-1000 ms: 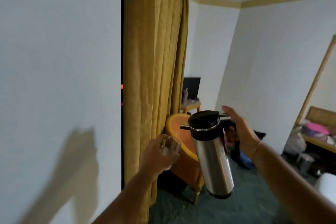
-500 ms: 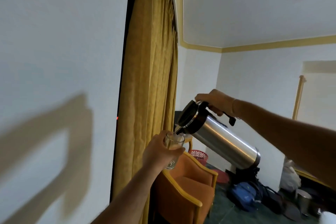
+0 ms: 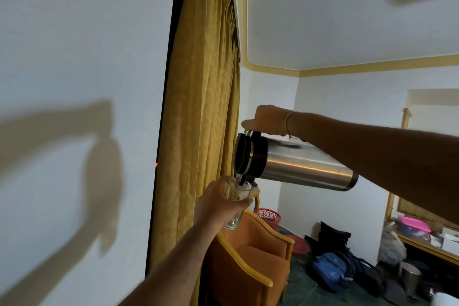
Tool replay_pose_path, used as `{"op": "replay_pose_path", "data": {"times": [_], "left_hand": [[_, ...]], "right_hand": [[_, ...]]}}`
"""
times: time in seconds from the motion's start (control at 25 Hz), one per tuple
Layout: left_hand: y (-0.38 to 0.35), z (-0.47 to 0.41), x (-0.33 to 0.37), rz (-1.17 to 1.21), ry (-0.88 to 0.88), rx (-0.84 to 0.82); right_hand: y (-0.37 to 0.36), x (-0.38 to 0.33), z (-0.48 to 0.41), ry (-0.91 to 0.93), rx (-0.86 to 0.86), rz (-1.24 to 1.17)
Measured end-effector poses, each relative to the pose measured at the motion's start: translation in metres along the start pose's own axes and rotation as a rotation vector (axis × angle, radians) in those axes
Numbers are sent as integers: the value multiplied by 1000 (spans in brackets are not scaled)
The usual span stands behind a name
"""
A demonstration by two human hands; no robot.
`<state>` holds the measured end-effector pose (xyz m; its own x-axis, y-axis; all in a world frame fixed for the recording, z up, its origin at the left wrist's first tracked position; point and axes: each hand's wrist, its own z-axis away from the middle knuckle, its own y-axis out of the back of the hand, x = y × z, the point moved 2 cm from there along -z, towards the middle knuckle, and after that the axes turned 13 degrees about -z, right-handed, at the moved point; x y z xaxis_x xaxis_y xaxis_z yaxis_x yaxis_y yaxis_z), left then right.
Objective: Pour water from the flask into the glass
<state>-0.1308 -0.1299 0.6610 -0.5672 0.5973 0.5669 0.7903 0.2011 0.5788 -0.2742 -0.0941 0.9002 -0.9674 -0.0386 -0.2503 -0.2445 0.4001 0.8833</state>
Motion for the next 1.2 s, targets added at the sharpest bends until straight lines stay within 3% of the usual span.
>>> {"op": "replay_pose_path", "data": {"times": [0.44, 1.2], "left_hand": [[4, -3, -3, 19, 19, 24], [-7, 5, -4, 31, 22, 38]], "right_hand": [[6, -22, -1, 149, 72, 261], [12, -37, 0, 191, 81, 228]]}}
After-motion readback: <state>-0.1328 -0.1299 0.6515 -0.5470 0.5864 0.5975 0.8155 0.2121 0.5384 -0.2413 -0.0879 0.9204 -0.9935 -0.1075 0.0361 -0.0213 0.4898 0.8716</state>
